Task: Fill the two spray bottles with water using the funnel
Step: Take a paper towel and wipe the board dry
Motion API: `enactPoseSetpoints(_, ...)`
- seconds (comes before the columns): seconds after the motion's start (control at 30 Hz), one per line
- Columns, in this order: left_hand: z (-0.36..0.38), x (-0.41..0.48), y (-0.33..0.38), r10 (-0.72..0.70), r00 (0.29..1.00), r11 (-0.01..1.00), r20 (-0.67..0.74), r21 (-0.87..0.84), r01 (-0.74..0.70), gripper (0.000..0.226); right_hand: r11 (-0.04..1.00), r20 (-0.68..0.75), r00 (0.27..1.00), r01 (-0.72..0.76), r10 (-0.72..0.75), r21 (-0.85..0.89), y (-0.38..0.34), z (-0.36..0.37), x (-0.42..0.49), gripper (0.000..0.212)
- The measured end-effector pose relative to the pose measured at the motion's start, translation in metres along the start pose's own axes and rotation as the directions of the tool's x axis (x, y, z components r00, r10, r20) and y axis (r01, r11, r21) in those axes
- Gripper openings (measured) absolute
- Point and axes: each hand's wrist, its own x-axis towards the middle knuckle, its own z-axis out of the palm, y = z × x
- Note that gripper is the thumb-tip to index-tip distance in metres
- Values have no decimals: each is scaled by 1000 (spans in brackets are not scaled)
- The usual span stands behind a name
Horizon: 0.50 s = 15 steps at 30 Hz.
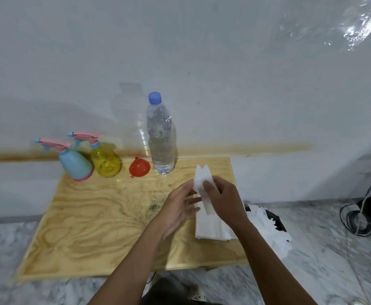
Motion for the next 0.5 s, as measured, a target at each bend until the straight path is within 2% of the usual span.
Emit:
enactPoseSetpoints(0.1, -1, -12, 15, 4, 989, 997, -146, -73, -15, 33, 999, 94, 995, 27, -23, -40, -6, 19, -2, 35)
enactPoseSetpoints(0.13, -4, -14, 18, 18, 979, 999, -202, -45, -28, 31, 997, 117, 992, 56, -49, -57, -7, 24, -2, 31)
enactPoseSetpoints(0.2, -18, -21, 21, 52, 958, 999, -283, 26, -47, 27, 987, 131, 984, 135, -123, -86, -8, 35, 0, 10)
enactPoseSetpoints(0.23, -27, -24, 22, 60, 949, 998, -310, 44, -49, 24, 979, 133, 976, 182, -170, -89, -10, 40, 1, 10)
enactPoseSetpoints(0.3, -40, -34, 28, 57, 937, 998, -345, 40, -46, 22, 962, 152, 954, 268, -258, -54, -14, 52, 3, 16)
enactPoseSetpoints(0.43, -70, -57, 40, 25, 930, 999, -367, -14, -33, 23, 956, 338, 904, 292, -263, -38, -30, 79, 5, 16)
enactPoseSetpoints(0.5, -89, -69, 45, 9, 922, 1000, -388, -21, -18, 23, 947, 376, 884, 317, -278, -44, -34, 99, 6, 14)
